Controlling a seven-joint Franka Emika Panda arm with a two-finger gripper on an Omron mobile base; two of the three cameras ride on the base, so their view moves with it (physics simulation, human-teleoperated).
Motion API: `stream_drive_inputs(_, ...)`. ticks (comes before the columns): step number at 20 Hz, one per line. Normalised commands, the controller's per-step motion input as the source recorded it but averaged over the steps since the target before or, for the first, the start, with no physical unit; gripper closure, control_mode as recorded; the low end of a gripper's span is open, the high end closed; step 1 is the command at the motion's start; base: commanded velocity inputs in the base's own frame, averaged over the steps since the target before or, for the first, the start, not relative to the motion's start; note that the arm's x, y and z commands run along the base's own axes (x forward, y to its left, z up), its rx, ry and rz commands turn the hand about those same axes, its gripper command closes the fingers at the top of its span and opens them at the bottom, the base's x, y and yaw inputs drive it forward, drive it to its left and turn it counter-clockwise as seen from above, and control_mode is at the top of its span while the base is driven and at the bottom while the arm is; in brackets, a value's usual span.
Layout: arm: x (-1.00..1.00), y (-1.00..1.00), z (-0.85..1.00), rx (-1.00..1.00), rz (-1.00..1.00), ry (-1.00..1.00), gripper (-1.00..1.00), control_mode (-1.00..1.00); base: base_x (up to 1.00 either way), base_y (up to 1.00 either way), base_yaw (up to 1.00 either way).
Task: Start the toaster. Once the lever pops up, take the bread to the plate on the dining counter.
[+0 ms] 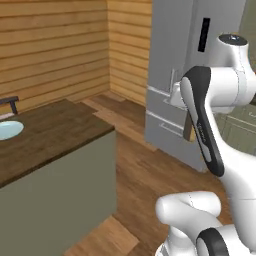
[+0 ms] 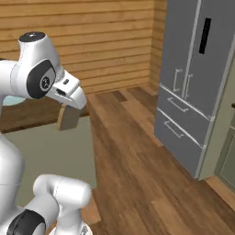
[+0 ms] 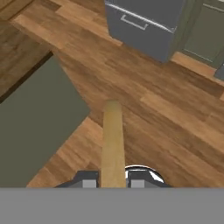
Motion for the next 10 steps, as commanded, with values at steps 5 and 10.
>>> stream_drive_inputs(5,0.00,0.00,0.00,0.00,0.00,0.00,1.00,1.00,1.00,-0.59,0.53)
stream_drive_inputs(10,0.00,0.00,0.00,0.00,0.00,0.00,1.00,1.00,0.96,-0.66,0.52)
